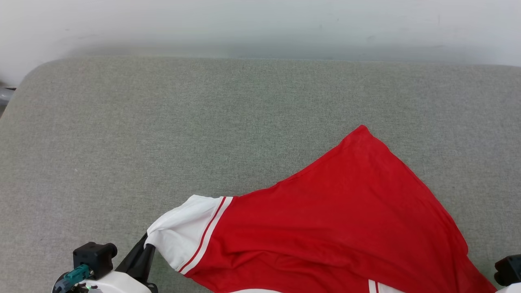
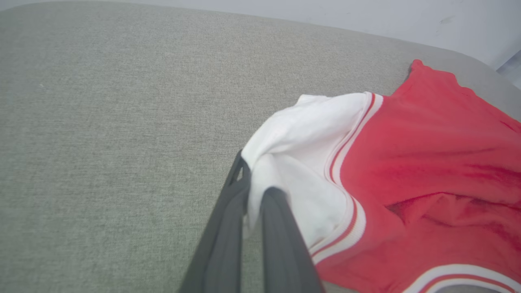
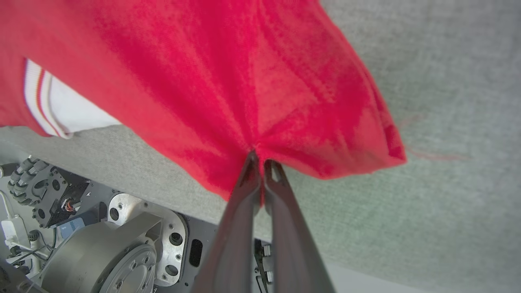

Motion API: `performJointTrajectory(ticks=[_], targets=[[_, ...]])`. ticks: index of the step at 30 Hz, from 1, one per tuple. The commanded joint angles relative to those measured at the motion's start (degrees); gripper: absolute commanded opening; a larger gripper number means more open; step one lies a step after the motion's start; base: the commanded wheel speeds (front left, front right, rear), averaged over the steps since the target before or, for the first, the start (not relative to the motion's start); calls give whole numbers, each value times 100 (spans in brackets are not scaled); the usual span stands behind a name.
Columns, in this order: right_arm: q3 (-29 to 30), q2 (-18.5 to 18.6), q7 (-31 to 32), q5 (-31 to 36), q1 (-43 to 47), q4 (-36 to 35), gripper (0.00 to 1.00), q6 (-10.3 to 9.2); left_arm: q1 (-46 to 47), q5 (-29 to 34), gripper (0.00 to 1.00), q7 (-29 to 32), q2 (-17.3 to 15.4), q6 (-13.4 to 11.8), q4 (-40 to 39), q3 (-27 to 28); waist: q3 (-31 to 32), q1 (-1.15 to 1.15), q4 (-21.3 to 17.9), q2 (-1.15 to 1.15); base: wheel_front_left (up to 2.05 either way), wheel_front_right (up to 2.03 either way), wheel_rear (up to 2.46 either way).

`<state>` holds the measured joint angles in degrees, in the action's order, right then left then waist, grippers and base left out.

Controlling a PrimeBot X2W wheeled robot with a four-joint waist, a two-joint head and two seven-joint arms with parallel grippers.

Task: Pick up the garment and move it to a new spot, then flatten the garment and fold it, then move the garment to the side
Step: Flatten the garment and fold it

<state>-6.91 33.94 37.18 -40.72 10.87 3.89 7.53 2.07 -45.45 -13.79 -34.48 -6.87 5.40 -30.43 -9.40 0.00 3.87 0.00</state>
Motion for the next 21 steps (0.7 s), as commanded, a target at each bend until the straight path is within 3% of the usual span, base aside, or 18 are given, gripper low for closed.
performJointTrajectory(ticks=[1,12,17,21], targets=[[-16,-81,-35,7,3,48,100,-9,49,33,0,-10,-10,8,5,6,9,0,-4,0,0,0,0],[913,99,-852,502,-1472,-986,100,-6,116,72,0,25,4,27,-118,-71,30,0,128,0,0,0,0],[490,211,-570,490,-2646,-1208,100,-7,283,155,0,48,53,38,-214,-142,-166,0,320,0,0,0,0],[-210,407,-40,522,-3587,-1086,100,-7,463,257,0,54,133,46,-275,-194,-377,0,517,0,0,0,0]])
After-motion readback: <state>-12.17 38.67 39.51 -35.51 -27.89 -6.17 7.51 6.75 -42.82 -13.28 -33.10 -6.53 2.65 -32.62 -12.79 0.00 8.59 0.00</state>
